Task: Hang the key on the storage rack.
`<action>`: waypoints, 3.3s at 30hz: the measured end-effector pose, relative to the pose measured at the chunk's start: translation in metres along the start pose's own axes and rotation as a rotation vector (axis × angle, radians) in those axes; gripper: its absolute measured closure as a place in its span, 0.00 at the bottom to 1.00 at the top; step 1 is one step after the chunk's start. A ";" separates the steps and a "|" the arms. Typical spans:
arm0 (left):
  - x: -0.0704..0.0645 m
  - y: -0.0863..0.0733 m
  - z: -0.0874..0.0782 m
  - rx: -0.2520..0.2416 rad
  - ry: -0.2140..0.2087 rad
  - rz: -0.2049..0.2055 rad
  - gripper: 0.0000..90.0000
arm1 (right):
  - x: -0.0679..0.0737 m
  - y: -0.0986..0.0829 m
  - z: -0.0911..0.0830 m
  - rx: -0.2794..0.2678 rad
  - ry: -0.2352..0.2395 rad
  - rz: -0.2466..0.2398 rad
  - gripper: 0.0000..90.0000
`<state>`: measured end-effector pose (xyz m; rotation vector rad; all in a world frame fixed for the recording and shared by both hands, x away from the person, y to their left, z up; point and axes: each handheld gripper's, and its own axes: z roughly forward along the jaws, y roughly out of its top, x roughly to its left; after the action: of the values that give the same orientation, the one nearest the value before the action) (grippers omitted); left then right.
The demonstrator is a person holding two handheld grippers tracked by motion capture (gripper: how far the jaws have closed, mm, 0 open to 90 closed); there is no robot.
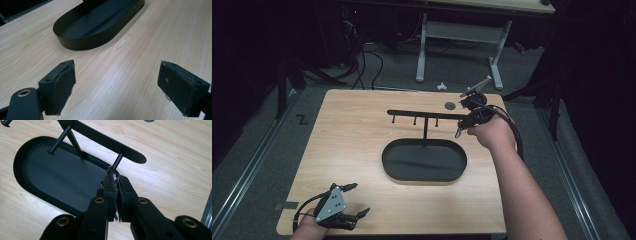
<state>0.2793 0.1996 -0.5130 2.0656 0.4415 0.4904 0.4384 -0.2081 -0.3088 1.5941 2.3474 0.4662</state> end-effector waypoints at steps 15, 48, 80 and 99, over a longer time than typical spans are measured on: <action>0.000 -0.001 -0.001 -0.001 0.003 -0.002 0.17 | -0.003 0.001 -0.002 -0.025 -0.039 0.013 0.91; -0.004 0.000 0.004 0.017 -0.013 0.014 0.17 | -0.007 -0.052 0.016 0.000 -0.035 0.026 0.83; -0.004 0.001 0.006 0.019 -0.012 0.013 0.17 | 0.015 -0.163 0.087 -0.254 -0.046 0.038 0.69; -0.003 0.000 0.008 0.026 0.000 -0.009 0.17 | 0.042 -0.237 0.118 -0.507 0.010 0.030 0.56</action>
<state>0.2807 0.1920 -0.5177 2.0875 0.4585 0.4815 0.2689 -0.2369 -0.5146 1.3805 1.9923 0.9839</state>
